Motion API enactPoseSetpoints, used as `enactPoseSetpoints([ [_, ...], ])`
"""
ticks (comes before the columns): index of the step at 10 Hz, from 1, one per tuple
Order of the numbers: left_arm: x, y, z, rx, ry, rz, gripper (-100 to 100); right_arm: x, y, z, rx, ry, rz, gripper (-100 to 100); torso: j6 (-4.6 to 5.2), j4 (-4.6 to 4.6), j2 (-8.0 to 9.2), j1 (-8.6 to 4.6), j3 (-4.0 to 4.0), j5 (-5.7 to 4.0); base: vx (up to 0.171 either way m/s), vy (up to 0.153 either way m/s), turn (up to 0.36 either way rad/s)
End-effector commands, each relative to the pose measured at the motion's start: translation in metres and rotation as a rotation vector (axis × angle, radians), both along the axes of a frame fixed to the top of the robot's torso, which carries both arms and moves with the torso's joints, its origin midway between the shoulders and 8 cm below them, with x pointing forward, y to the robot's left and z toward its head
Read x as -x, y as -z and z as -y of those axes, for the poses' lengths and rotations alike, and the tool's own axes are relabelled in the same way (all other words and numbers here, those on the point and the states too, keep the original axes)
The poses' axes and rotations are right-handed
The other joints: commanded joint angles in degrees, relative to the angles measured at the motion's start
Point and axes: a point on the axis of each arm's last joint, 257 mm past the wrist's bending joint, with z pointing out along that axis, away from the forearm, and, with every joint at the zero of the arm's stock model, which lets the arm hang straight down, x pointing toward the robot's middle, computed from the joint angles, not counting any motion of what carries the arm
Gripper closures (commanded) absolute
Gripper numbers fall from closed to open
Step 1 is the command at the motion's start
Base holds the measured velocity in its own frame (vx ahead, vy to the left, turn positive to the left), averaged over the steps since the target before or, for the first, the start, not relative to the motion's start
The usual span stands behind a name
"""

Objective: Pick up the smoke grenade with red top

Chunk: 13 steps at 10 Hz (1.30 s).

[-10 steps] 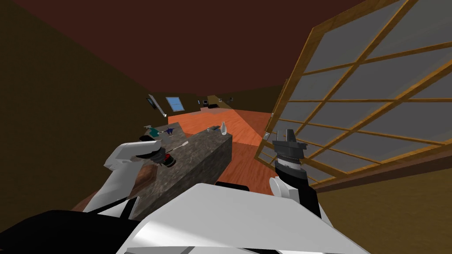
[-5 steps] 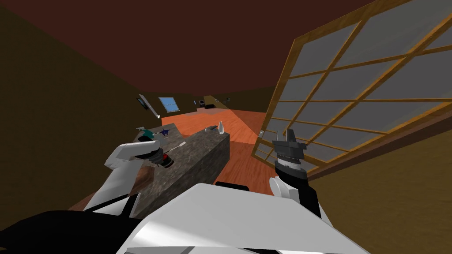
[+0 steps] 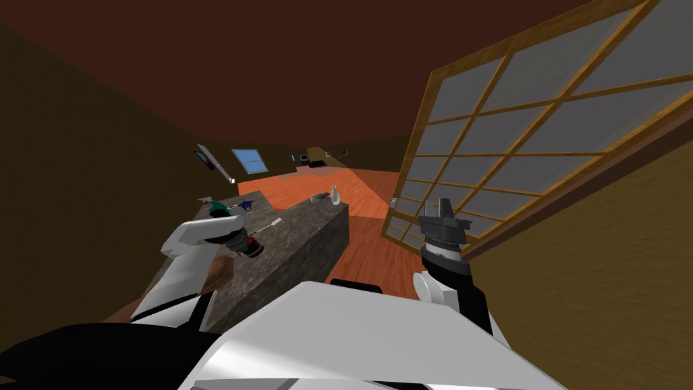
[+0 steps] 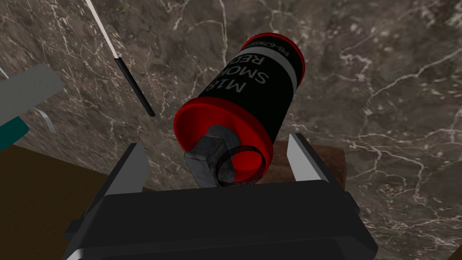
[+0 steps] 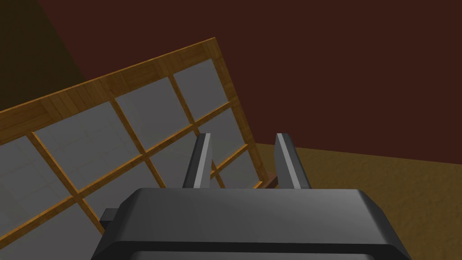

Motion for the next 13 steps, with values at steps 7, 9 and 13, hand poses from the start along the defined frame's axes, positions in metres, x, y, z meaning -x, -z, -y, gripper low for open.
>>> enactPoseSetpoints([
  [7,-0.001,-0.001,0.008,0.003,0.016,-0.002,100,0.0,0.0,0.0,0.0,0.0,0.0,0,0.02,-0.02,-0.17,0.01,-0.1,-0.05,0.006,0.0,0.027],
  [9,-0.003,-0.004,0.016,0.003,0.038,-0.001,100,0.0,0.0,0.0,0.0,0.0,0.0,0,-0.15,-0.04,-0.36,0.07,-0.18,-0.09,0.093,0.02,0.187],
  [13,-0.005,-0.007,0.042,0.01,0.098,-0.006,100,0.0,0.0,0.0,0.0,0.0,0.0,0,0.07,-0.06,-0.47,-0.02,-0.26,-0.15,0.095,0.014,0.14],
])
